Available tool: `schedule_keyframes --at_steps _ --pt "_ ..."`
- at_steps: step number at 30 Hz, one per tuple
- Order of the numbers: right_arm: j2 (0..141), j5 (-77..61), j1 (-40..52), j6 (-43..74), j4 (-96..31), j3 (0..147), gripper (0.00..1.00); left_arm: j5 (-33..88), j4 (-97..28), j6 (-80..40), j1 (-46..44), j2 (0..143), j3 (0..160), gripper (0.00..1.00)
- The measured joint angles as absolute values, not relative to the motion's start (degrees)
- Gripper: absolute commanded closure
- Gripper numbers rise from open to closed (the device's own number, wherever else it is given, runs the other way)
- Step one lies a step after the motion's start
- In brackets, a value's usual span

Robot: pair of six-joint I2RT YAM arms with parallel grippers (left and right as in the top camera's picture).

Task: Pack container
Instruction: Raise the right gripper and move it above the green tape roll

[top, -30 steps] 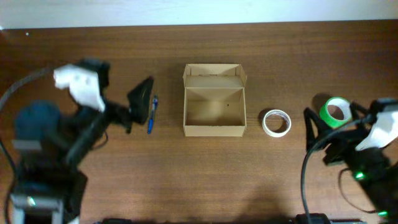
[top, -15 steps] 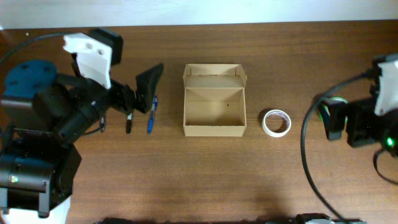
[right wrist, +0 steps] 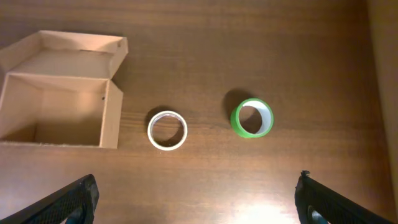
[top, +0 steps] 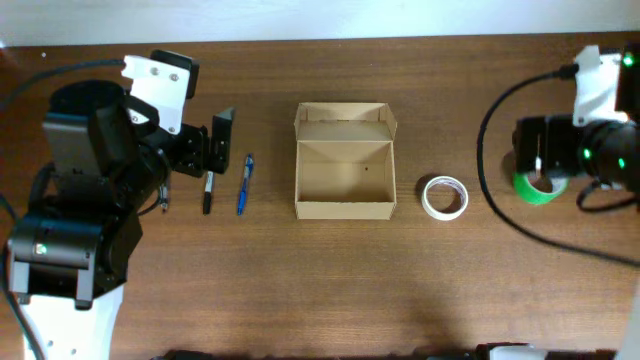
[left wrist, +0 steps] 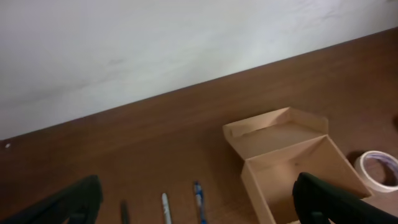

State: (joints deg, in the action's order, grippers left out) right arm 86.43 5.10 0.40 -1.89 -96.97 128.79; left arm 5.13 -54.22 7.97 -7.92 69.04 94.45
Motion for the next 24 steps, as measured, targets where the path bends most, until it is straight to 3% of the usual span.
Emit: schedule_keyframes --at_steps 12,24 --pt "92.09 6.61 0.4 1.17 -82.24 138.15 0.01 3.16 -54.24 7.99 -7.92 69.12 96.07 0.01" --pt "92.07 8.14 0.38 1.54 -81.25 138.21 0.01 2.94 -53.93 7.99 -7.92 69.12 96.12 0.01"
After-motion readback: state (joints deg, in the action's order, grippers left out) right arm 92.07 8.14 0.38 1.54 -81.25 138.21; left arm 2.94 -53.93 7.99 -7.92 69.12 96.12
